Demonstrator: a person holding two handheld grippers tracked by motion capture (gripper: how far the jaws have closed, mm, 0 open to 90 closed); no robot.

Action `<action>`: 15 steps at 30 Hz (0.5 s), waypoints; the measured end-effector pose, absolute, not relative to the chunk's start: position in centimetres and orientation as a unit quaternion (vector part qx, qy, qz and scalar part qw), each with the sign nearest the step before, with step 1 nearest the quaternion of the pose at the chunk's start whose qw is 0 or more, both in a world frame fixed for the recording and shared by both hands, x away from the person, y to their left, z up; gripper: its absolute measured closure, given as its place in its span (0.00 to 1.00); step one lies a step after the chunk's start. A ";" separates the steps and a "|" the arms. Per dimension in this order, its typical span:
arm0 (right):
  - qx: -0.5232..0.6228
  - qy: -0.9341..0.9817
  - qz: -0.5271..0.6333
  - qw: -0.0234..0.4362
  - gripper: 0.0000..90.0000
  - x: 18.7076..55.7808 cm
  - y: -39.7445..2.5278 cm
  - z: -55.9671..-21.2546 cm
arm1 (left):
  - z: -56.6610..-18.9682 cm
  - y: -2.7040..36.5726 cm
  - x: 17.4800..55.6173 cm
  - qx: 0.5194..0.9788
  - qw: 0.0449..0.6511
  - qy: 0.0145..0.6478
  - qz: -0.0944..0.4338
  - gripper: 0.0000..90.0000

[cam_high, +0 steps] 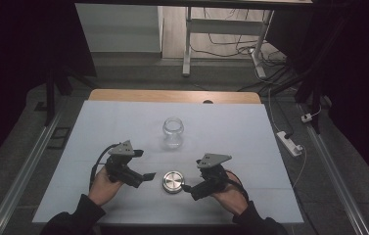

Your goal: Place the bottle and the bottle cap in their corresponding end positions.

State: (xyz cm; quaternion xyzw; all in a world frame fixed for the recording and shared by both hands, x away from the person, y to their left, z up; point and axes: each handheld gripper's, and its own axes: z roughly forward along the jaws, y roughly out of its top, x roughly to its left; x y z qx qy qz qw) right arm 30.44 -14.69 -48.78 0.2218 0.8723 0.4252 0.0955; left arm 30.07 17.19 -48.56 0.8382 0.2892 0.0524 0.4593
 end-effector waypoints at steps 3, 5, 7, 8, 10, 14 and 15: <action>0.224 0.870 0.428 0.100 0.00 30.2 -15.1 -48.5 | -48.7 17.8 29.5 0.838 0.456 0.296 0.053 0.00; 0.227 0.868 0.429 0.102 0.00 30.1 -15.4 -48.5 | -48.8 18.2 29.2 0.836 0.455 0.300 0.054 0.00; 0.229 0.868 0.428 0.103 0.00 30.0 -15.6 -48.5 | -48.8 18.5 28.8 0.836 0.455 0.303 0.053 0.00; 0.230 0.868 0.427 0.105 0.00 30.0 -15.8 -48.5 | -48.9 18.7 28.6 0.835 0.454 0.305 0.054 0.00; 0.233 0.868 0.426 0.106 0.00 29.9 -16.1 -48.5 | -48.9 19.1 28.2 0.834 0.454 0.308 0.055 0.00; 0.241 0.865 0.425 0.110 0.00 29.7 -16.7 -48.3 | -49.0 20.0 27.3 0.831 0.452 0.317 0.060 0.00; 0.243 0.865 0.425 0.111 0.00 29.7 -16.9 -48.3 | -49.0 20.3 27.1 0.829 0.453 0.321 0.062 0.00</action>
